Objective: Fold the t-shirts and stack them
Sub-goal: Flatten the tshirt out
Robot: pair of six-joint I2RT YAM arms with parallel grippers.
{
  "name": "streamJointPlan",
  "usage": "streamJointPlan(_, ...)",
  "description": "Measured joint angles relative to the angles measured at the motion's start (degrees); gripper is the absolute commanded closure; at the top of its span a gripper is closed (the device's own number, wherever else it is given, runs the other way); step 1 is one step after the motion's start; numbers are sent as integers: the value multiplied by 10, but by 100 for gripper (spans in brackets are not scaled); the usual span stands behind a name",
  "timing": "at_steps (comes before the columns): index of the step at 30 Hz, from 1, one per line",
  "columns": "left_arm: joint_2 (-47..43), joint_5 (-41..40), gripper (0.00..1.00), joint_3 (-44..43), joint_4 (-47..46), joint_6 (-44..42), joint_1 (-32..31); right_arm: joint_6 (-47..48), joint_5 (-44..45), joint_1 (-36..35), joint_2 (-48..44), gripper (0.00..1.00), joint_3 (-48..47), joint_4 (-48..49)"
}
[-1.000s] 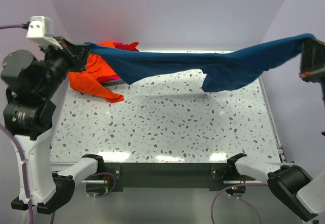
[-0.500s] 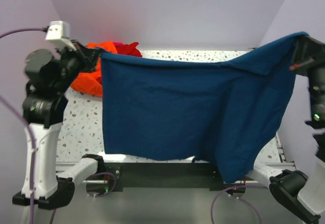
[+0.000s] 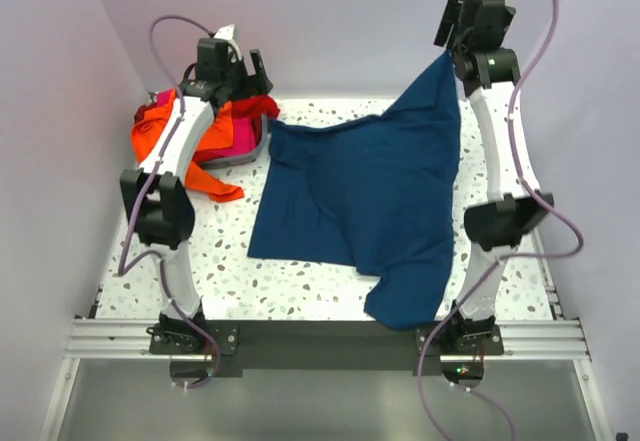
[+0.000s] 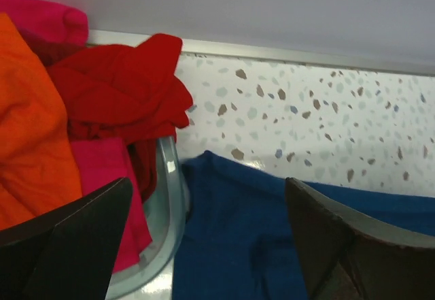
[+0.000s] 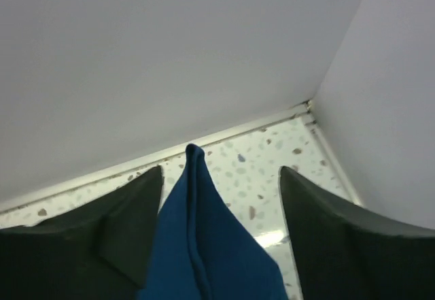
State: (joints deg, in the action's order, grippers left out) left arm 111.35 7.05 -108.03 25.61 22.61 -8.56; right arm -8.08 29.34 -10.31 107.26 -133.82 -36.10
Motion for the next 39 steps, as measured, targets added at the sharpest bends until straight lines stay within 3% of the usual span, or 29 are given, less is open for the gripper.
streamJointPlan(1, 31, -13, 0, -40, 11, 0, -2, -8, -10, 14, 50, 6, -45, -19)
streamJointPlan(2, 48, -24, 0, -65, 19, -5, -5, -18, -21, 25, 83, 1, -64, -29)
streamJointPlan(4, 59, -48, 0, -90, 29, -18, -12, -33, -41, 37, 99, 1, -42, -52)
streamJointPlan(7, 23, -70, 0, -77, 28, -31, -31, -56, -69, 36, 33, 1, 89, -42)
streamJointPlan(15, -237, -85, 0, 201, -44, -31, -96, -112, -124, 25, -231, 2, 355, -15)
streamJointPlan(20, -299, -70, 0, 358, -89, -16, -104, -140, -141, 25, -328, 1, 504, 0)
streamJointPlan(27, -288, -56, 0, 483, -83, -8, -104, -157, -156, 25, -296, 1, 623, -8)
streamJointPlan(39, -278, -21, 0, 540, -134, 9, -104, -164, -163, 36, -162, 2, 629, -12)
